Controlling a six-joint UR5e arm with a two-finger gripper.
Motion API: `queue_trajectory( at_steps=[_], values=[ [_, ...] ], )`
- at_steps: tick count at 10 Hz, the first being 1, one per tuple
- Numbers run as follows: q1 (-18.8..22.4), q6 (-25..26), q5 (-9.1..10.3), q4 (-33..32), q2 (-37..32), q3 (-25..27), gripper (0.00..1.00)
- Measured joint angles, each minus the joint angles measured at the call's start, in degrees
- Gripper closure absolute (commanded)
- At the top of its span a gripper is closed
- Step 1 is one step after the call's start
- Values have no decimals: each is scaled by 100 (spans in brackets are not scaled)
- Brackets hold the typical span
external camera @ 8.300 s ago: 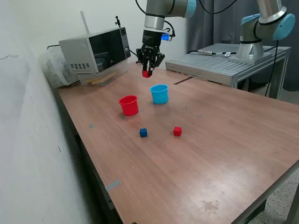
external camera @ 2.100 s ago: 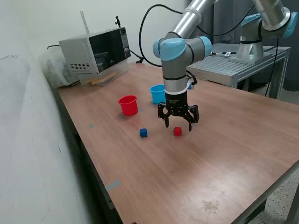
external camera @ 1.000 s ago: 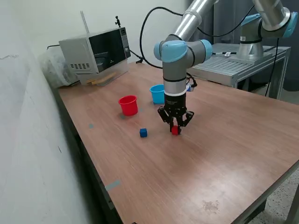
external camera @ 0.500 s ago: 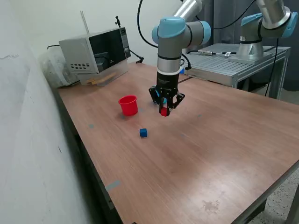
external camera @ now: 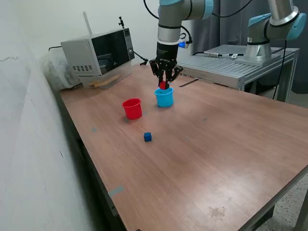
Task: Place red objects in the red bin, and blue objects in the blue bin.
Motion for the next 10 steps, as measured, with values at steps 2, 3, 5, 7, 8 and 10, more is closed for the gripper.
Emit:
queue_trajectory(
  at_steps=[2, 3, 5, 7, 8, 10],
  values=[
    [-232, 6, 75, -24, -309, 357, 100],
    [-356, 11, 107, -36, -447, 479, 100],
    [-562, 14, 156, -31, -649, 607, 100],
    [-672, 2, 232, 9, -738, 653, 100],
    [-699, -2, 268, 43, -731, 662, 100],
    [-704, 0, 381, 86, -508, 651, 100]
  ],
)
